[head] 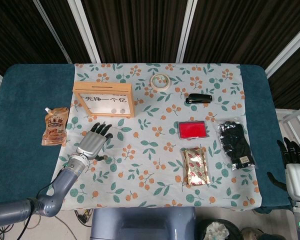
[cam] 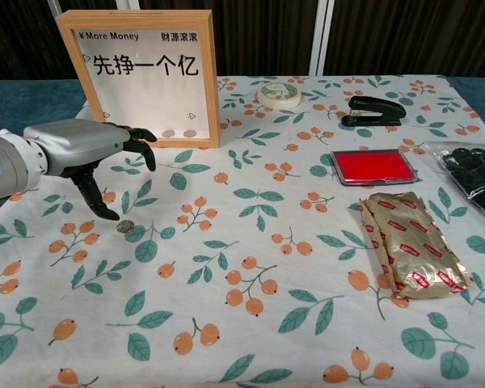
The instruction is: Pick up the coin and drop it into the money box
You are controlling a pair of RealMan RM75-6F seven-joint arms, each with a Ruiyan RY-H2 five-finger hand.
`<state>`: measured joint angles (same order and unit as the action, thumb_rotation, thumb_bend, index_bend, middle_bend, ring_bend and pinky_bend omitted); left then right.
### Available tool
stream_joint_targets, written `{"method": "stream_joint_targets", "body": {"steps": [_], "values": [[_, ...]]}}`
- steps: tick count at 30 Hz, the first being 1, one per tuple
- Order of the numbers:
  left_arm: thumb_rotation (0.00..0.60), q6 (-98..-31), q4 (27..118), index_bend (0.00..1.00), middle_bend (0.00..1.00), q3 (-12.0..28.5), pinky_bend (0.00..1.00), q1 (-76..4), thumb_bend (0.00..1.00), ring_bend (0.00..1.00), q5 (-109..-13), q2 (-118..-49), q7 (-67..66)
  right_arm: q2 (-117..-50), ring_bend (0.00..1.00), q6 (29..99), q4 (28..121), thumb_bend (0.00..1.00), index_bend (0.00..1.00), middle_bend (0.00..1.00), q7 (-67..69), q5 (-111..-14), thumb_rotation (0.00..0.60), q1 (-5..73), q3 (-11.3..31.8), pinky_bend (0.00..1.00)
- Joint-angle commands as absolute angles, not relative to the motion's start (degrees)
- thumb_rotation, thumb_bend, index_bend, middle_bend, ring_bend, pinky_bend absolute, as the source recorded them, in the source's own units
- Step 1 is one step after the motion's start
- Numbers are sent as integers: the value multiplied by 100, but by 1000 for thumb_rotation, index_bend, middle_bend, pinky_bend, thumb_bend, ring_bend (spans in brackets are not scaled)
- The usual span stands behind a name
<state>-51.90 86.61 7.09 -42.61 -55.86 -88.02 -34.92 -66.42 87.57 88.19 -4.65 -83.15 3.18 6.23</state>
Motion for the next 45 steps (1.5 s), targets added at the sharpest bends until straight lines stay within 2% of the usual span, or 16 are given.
{"method": "stream_joint_targets", "body": {"steps": [1,45], "values": [[600,-5229,8627,293,0,679,0,-4293,79,0,-5536,-8852,-3561,-6641,0,8760,8815,302,0,0,-455,-8312,600,318,628,0],[600,-5250,8398,309,0,427,0,-4487,79,0,-5296,-9056,-3646,-6640,0,8763,8849,302,0,0,-515,-8282,600,321,652,0]]}}
